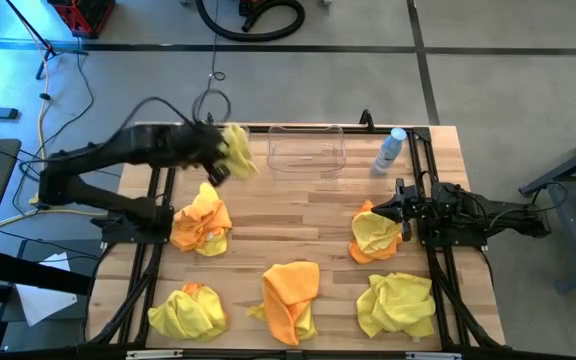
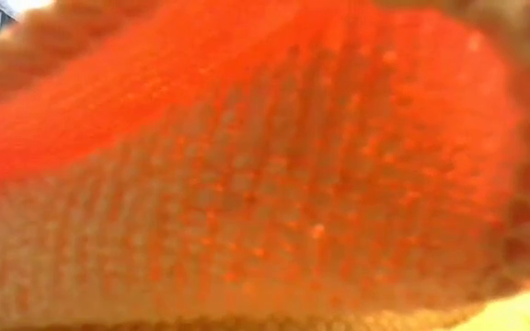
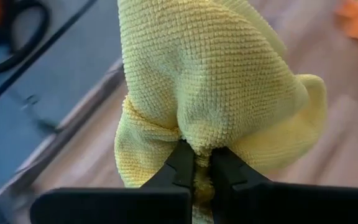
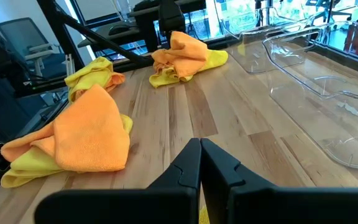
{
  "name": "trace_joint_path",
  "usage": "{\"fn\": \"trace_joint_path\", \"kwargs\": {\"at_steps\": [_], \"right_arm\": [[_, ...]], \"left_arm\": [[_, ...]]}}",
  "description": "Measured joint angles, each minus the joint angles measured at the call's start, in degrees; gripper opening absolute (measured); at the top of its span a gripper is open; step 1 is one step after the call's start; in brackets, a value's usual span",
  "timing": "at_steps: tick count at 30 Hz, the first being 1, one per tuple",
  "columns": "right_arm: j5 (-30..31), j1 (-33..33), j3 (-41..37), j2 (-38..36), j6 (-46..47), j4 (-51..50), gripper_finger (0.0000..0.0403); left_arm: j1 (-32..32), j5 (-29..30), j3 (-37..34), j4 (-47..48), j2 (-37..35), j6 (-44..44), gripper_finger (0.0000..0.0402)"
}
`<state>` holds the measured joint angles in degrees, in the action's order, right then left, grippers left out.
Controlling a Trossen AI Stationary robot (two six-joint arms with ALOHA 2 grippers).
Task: Sort microfiber towel by color & place in baskets
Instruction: Put the yellow microfiber towel into the left transparent bin
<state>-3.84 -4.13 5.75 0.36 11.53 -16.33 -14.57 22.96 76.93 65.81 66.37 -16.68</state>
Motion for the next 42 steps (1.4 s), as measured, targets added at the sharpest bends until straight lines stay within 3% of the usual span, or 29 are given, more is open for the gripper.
{"fn": "trace_joint_path", "kwargs": {"at_steps": [6,16,24,36,42], "right_arm": [[0.00,-0.01,-0.02,0.00,0.00,0.01,0.0000],[0.00,0.01,-0.02,0.00,0.00,0.00,0.0000],[0.00,0.01,0.01,0.00,0.00,-0.01,0.0000],[0.00,-0.02,-0.02,0.00,-0.01,0.00,0.0000],[0.00,0.01,-0.02,0.00,0.00,0.00,0.0000]], "left_arm": [[-14.43,-2.03,-1.02,3.44,-0.86,7.14,0.0001],[-32.19,-16.33,-15.51,-9.52,5.59,14.30,0.0000],[-35.82,-20.80,-17.14,-13.65,14.94,17.16,0.0017],[-35.78,-20.94,-17.15,-16.20,19.80,17.41,0.0149],[-35.78,-20.83,-15.07,-14.74,19.80,16.57,0.0184]]}}
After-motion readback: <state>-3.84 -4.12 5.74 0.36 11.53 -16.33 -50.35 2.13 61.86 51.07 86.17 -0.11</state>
